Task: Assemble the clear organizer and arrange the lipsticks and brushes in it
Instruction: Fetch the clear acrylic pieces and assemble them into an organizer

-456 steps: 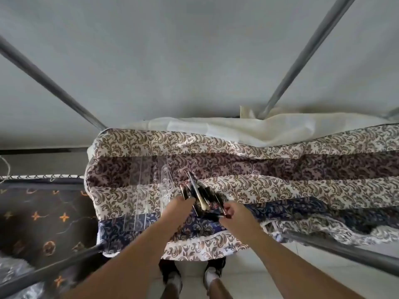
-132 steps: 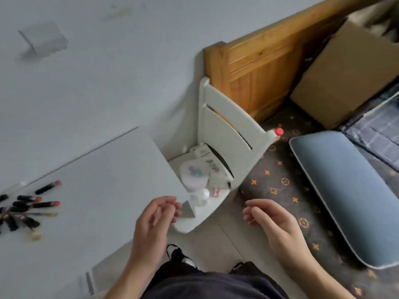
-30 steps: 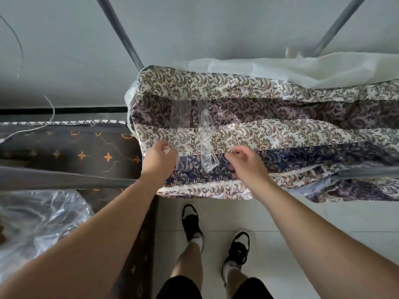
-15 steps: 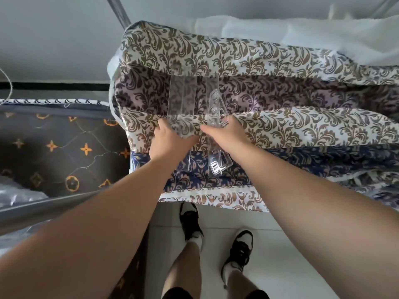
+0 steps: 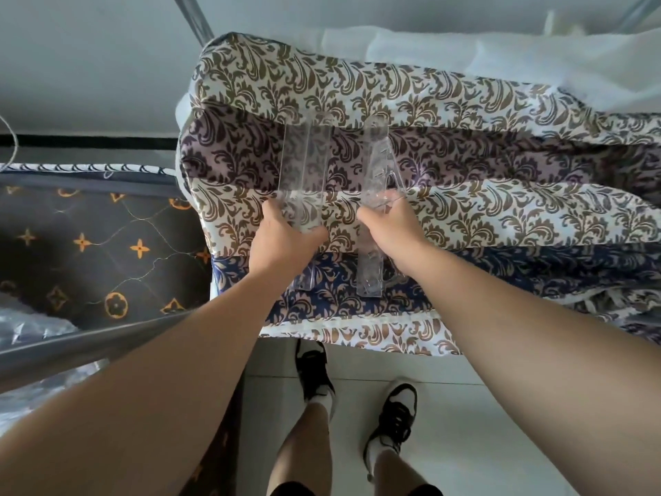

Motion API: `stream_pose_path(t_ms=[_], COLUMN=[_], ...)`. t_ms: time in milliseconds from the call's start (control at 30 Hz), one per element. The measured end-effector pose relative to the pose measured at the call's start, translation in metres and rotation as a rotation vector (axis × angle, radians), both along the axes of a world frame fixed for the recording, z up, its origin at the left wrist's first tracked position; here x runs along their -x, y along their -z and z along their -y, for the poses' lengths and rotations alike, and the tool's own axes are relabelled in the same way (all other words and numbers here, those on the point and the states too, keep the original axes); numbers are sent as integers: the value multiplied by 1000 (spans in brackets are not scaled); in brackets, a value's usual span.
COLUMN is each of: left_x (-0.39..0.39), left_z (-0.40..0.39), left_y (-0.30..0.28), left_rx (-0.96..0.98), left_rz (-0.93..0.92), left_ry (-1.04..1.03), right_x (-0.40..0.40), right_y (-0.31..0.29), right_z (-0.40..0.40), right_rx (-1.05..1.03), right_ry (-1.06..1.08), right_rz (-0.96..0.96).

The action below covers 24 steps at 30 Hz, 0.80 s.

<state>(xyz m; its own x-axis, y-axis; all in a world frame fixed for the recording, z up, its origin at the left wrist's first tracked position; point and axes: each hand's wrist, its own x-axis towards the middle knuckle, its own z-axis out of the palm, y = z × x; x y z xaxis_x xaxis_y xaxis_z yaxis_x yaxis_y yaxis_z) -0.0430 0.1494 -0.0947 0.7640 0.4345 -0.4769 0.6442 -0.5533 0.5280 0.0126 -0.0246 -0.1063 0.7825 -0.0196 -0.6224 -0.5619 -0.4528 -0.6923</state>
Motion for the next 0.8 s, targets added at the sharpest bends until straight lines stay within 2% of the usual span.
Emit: stream_pose_path(t_ms=[167,333,633,800], left_x=[6,11,43,87], left_z=[8,21,53,66], left_y=[-13,-50,-191,-274], left_rx=[47,146,272,250], left_rz=[56,145,287,216], left_ry=[22,20,98,169], right_x=[-1,8,57,107], right_y=[-20,-60,-202,-284], right_z=[29,57,95,110], right_rx=[6,-4,-162,-222], right_ry=[-8,-35,10,47], right_rz=[40,77,121,136])
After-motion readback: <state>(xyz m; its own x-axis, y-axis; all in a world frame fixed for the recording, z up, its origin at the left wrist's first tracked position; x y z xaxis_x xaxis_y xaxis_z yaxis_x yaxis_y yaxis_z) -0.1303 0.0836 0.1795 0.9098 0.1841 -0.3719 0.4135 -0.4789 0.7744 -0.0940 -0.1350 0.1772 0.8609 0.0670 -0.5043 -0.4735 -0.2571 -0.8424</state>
